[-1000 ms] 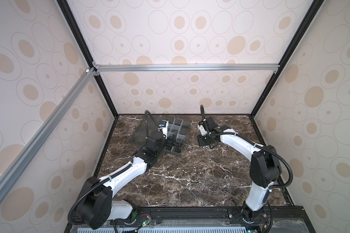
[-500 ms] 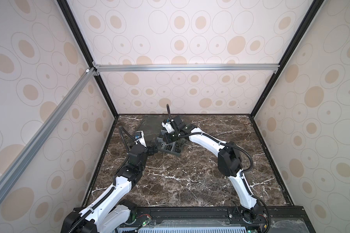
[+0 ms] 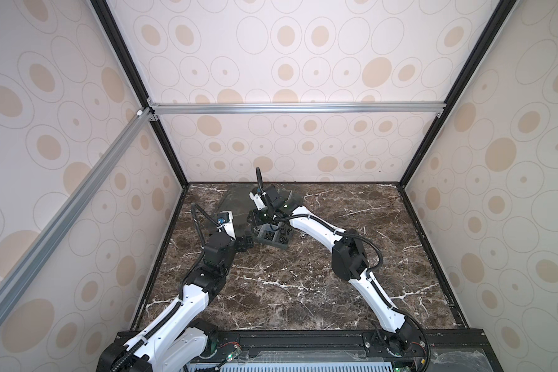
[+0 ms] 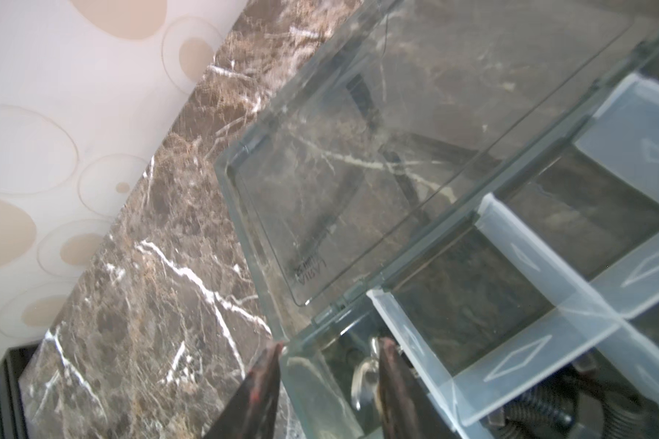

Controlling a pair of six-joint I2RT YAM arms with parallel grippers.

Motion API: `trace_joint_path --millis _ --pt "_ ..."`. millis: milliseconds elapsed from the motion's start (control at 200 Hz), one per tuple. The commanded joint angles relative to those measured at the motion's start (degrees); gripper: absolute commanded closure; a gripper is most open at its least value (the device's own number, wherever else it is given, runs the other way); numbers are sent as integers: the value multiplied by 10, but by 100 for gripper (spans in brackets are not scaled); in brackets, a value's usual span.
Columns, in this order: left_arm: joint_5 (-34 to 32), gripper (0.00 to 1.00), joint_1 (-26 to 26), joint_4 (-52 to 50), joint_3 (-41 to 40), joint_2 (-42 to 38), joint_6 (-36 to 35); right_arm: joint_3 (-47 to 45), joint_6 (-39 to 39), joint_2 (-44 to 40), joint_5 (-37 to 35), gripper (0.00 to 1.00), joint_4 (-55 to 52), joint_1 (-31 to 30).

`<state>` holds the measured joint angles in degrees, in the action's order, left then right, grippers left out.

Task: Sort the screws and nuts into containers
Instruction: Place the nut into the container, then pick up the nut from the bottom-right of the table.

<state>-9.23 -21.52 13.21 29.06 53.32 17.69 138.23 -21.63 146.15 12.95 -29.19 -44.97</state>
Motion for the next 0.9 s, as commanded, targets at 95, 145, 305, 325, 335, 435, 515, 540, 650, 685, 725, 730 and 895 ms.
trace_joint_path --millis 95,145,305,325,335,435,515,540,650,685,725,730,895 --pt "41 6 1 2 49 26 -20 -121 25 -130 -43 60 8 0" --pt "60 9 -2 6 58 38 -31 -222 32 -205 -92 60 40 1" --pt "96 9 -66 -5 122 124 -86 -497 12 -419 -210 60 30 47" --pt "103 9 -79 -2 130 138 -96 -523 4 -439 -219 61 16 59" --pt "104 9 -83 -1 134 145 -100 -535 0 -450 -224 61 9 65" --pt "129 10 -138 13 175 226 -120 -641 -46 -545 -260 62 -73 133" --pt "143 11 -166 23 207 285 -122 -723 -73 -619 -291 63 -105 175" --pt "148 11 -172 23 218 302 -122 -742 -78 -639 -296 63 -115 185" --pt "168 12 -194 6 267 361 -135 -797 -114 -699 -295 63 -192 234" --pt "171 12 -198 -1 279 375 -137 -814 -132 -712 -278 63 -213 255" --pt "174 13 -202 -7 290 385 -139 -833 -148 -729 -254 64 -219 270" --pt "175 13 -203 -8 291 387 -139 -836 -151 -731 -253 64 -220 271" --pt "167 13 -209 -20 308 405 -139 -895 -262 -765 -200 65 -236 277"
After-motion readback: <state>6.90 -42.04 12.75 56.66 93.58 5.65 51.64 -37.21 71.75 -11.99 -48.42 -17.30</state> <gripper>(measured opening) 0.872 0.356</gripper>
